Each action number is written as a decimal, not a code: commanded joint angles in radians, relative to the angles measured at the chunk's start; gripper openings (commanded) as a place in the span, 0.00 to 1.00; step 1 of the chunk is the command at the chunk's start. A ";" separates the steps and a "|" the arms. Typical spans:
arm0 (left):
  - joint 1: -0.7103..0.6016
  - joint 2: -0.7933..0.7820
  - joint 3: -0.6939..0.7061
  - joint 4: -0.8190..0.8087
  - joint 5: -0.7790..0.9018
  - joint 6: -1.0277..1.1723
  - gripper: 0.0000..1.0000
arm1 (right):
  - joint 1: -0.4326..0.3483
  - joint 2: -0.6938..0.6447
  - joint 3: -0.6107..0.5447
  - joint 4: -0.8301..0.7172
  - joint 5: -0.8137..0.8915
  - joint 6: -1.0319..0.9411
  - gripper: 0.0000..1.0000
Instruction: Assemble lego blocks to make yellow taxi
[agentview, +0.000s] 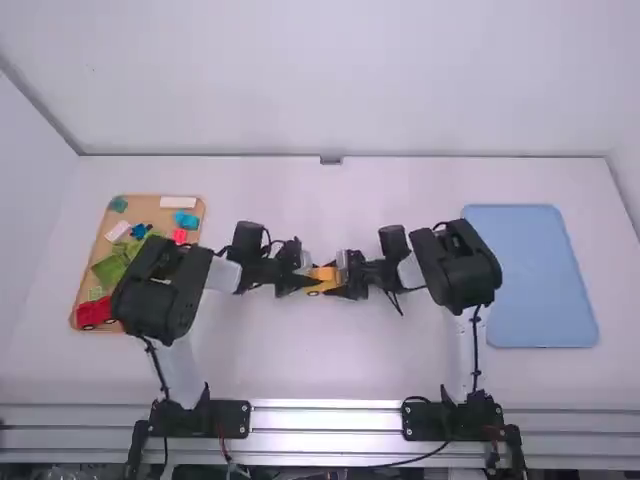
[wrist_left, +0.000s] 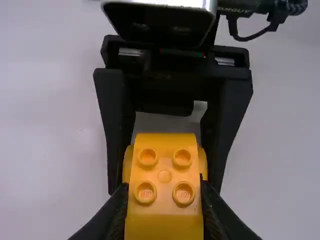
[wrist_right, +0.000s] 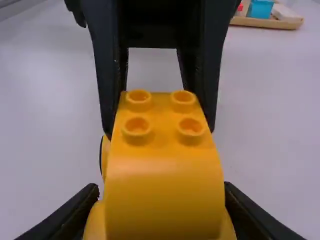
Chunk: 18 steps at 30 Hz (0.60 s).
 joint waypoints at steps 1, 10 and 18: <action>-0.021 0.053 -0.008 -0.045 -0.027 0.017 0.02 | 0.022 0.013 -0.002 -0.002 0.018 -0.009 0.50; -0.065 0.052 0.041 -0.255 -0.234 0.056 0.02 | 0.023 0.013 0.012 -0.004 0.018 -0.007 0.50; -0.071 0.052 0.076 -0.383 -0.276 0.063 0.02 | 0.013 0.013 0.014 0.002 0.018 -0.001 0.51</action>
